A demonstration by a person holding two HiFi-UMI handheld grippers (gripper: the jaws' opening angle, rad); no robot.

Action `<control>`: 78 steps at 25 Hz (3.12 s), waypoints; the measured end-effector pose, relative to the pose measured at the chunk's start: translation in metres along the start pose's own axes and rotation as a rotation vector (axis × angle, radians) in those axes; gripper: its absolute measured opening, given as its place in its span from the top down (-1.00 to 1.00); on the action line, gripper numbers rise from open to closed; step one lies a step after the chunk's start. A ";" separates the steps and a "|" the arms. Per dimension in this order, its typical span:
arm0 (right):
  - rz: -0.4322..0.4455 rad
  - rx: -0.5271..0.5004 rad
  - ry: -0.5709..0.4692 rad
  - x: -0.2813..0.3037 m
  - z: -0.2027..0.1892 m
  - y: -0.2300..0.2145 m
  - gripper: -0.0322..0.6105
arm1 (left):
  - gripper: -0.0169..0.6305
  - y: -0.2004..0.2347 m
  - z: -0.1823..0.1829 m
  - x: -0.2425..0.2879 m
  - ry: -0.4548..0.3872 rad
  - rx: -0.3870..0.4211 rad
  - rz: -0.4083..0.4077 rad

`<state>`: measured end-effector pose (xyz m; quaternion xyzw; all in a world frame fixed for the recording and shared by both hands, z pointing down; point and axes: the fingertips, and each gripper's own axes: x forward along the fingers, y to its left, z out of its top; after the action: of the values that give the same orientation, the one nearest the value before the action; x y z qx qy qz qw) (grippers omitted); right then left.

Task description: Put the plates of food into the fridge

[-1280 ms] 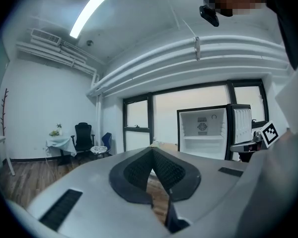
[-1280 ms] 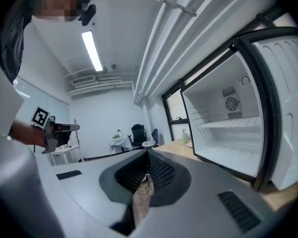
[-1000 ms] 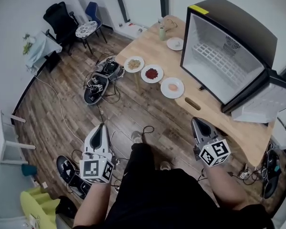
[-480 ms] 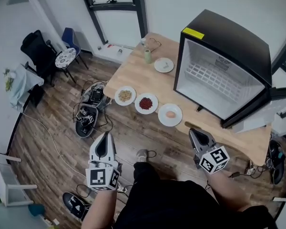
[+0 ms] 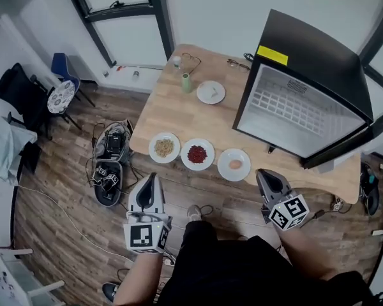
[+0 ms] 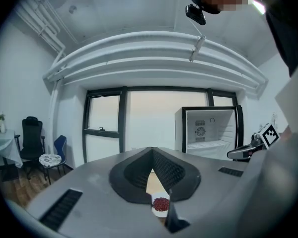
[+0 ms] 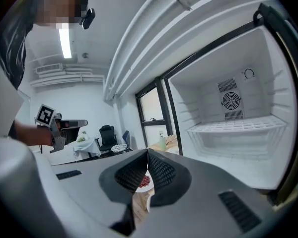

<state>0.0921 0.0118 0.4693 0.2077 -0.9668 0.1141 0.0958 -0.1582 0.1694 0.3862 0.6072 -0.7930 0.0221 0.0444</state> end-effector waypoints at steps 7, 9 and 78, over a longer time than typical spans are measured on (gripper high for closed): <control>-0.146 0.059 -0.009 0.028 -0.015 -0.007 0.83 | 0.94 0.029 0.006 0.053 -0.001 0.007 -0.136; -0.177 0.073 -0.017 0.031 -0.013 -0.007 0.83 | 0.94 0.033 0.005 0.067 0.001 0.001 -0.174; -0.311 1.105 -0.118 0.090 -0.192 -0.057 0.80 | 0.94 -0.055 -0.043 0.189 0.113 0.081 -0.469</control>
<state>0.0619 -0.0229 0.6839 0.3725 -0.7256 0.5749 -0.0652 -0.1522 -0.0231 0.4468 0.7738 -0.6250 0.0769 0.0686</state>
